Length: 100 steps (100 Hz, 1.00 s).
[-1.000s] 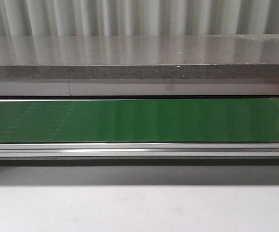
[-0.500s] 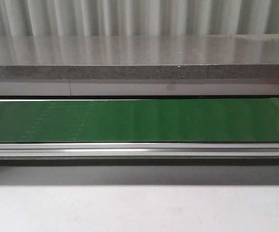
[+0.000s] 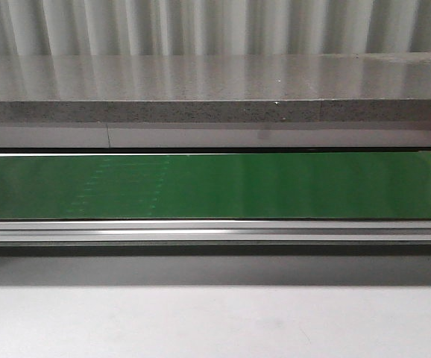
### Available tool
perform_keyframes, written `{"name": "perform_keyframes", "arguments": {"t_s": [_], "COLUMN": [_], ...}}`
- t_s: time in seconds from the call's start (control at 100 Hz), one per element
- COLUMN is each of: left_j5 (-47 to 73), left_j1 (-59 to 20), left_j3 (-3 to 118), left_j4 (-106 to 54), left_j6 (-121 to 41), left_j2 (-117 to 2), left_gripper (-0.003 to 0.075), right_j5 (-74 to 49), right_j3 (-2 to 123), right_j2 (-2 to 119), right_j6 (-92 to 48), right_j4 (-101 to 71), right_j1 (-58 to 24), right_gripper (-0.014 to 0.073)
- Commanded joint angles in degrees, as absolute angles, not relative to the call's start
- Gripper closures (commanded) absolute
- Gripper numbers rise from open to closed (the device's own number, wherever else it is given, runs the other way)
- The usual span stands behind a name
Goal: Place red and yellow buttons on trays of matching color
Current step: 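Lower the yellow button onto the belt and open the left gripper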
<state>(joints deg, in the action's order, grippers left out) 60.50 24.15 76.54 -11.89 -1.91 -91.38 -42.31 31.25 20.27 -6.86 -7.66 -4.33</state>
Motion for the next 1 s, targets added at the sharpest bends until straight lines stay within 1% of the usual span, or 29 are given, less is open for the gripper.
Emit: {"name": "perform_keyframes", "arguments": {"t_s": [0.0,0.15,0.35,0.64,0.69,0.74,0.79,0.86,0.91,0.99], "left_j5": [60.17,62.28,61.93,61.80,61.80,61.90,61.80,60.98,60.11,58.64], "left_j1": [22.04,17.81,13.12,12.21,12.21,12.21,12.21,12.21,12.21,12.21], "left_j3": [78.10,78.10,78.10,78.10,78.10,78.10,78.10,78.10,78.10,78.10], "left_j4": [-12.77,-12.77,-12.77,-12.77,-13.12,-14.42,-15.84,-17.54,-18.35,-19.16], "left_j6": [-2.30,-2.39,-2.39,-2.53,-3.35,-4.31,-5.14,-5.26,-5.26,-5.26], "left_j2": [-87.16,-87.05,-88.79,-92.70,-92.70,-92.70,-92.70,-92.70,-92.70,-92.70], "left_gripper": [0.0545,0.0545,0.0545,0.0535,0.0505,0.0440,0.0338,0.0218,0.0176,0.0176], "right_j5": [-38.71,-38.71,-38.71,-38.71,-38.71,-38.71,-38.71,-38.71,-38.71,-38.71], "right_j3": [32.66,32.66,32.66,32.66,32.66,32.66,32.66,32.66,32.66,32.66], "right_j2": [20.59,20.59,20.59,20.59,20.59,20.59,20.59,20.59,20.59,20.59], "right_j6": [-7.56,-7.56,-7.56,-7.56,-7.56,-7.56,-7.56,-7.56,-7.56,-7.56], "right_j4": [-8.10,-8.10,-8.10,-8.10,-8.10,-8.10,-8.10,-8.10,-8.10,-8.10], "right_j1": [-4.30,-4.30,-4.30,-4.30,-4.30,-4.30,-4.30,-4.30,-4.30,-4.30], "right_gripper": [0.0661,0.0661,0.0661,0.0661,0.0661,0.0661,0.0661,0.0661,0.0661,0.0661]}}
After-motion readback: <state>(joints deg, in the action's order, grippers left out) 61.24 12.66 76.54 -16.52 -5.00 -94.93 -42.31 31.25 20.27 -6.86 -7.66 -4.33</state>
